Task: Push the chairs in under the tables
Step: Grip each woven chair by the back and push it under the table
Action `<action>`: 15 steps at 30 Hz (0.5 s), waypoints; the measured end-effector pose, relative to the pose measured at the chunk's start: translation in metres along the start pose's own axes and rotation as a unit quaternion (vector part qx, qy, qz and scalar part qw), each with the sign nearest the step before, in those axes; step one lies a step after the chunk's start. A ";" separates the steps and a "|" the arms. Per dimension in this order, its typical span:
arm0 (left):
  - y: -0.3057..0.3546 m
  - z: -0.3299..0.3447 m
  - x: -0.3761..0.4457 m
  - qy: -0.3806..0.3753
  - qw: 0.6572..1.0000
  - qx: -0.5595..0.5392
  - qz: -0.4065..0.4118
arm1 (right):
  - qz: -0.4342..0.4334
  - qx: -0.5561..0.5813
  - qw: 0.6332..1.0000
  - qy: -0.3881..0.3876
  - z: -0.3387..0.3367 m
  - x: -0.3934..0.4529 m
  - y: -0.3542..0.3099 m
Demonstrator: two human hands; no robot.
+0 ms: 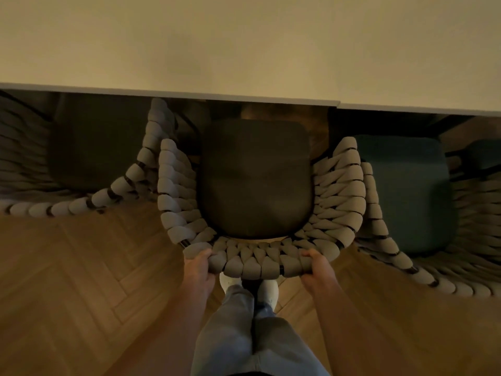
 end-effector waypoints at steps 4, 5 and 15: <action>0.001 0.012 -0.001 -0.011 1.000 -0.008 0.005 | -0.030 -0.001 1.000 0.006 0.006 0.001 -0.014; 0.003 0.013 -0.001 -0.011 1.000 -0.007 0.009 | -0.035 0.000 0.999 0.011 0.009 -0.001 -0.016; 0.025 0.034 -0.009 -0.002 1.000 -0.006 0.022 | -0.018 0.004 1.000 -0.015 0.033 -0.021 -0.039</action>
Point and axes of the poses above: each hand's wrist, its own x-axis towards the middle knuckle, its own z-axis out of the palm, y = z × x, the point moved 5 cm from there along x, towards the middle knuckle, and after that the axes turned 13 degrees about -y, right-handed, at the moved point
